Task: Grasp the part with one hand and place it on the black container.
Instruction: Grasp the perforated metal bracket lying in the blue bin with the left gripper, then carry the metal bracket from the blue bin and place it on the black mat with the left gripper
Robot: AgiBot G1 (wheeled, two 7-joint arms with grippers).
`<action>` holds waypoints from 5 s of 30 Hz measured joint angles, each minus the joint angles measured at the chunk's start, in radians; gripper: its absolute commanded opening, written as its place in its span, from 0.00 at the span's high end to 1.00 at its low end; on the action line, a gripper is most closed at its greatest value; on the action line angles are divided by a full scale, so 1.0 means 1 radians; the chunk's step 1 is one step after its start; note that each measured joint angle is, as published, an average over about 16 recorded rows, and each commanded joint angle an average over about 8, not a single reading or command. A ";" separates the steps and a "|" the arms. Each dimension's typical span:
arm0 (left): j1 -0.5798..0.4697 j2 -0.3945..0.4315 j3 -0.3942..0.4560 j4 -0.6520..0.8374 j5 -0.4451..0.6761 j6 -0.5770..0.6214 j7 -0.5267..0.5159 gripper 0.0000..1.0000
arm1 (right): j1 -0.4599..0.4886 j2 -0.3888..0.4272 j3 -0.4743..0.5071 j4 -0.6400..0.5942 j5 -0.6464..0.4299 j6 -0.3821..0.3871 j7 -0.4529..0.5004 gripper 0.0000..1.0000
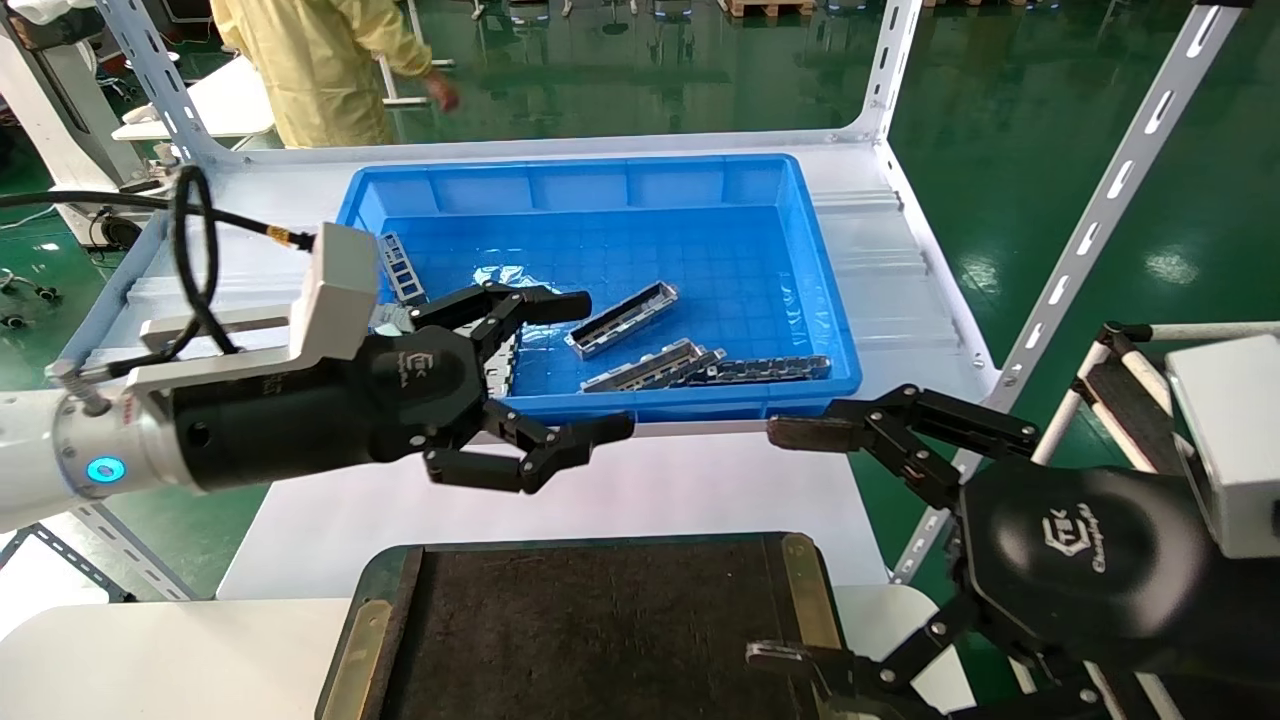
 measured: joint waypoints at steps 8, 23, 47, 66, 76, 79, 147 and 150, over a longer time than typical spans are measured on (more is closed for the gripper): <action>-0.092 0.098 0.027 0.219 0.061 -0.042 0.098 0.00 | 0.000 0.000 -0.001 0.000 0.000 0.000 0.000 0.00; -0.212 0.277 0.049 0.589 0.128 -0.278 0.280 0.00 | 0.000 0.001 -0.002 0.000 0.001 0.001 -0.001 0.00; -0.188 0.413 0.087 0.630 0.131 -0.684 0.289 0.00 | 0.001 0.001 -0.003 0.000 0.002 0.001 -0.002 0.00; -0.142 0.413 0.227 0.532 0.079 -0.802 0.170 1.00 | 0.001 0.002 -0.004 0.000 0.003 0.002 -0.002 1.00; -0.132 0.412 0.292 0.515 0.034 -0.838 0.139 1.00 | 0.001 0.002 -0.005 0.000 0.003 0.002 -0.003 1.00; -0.132 0.411 0.309 0.512 0.020 -0.846 0.133 1.00 | 0.001 0.002 -0.005 0.000 0.004 0.002 -0.003 1.00; 0.153 0.077 0.348 0.111 -0.312 -0.138 0.127 1.00 | 0.002 0.004 -0.009 0.000 0.006 0.004 -0.005 1.00; 0.221 0.062 0.352 0.039 -0.316 -0.196 0.102 1.00 | 0.002 0.004 -0.010 0.000 0.007 0.004 -0.005 1.00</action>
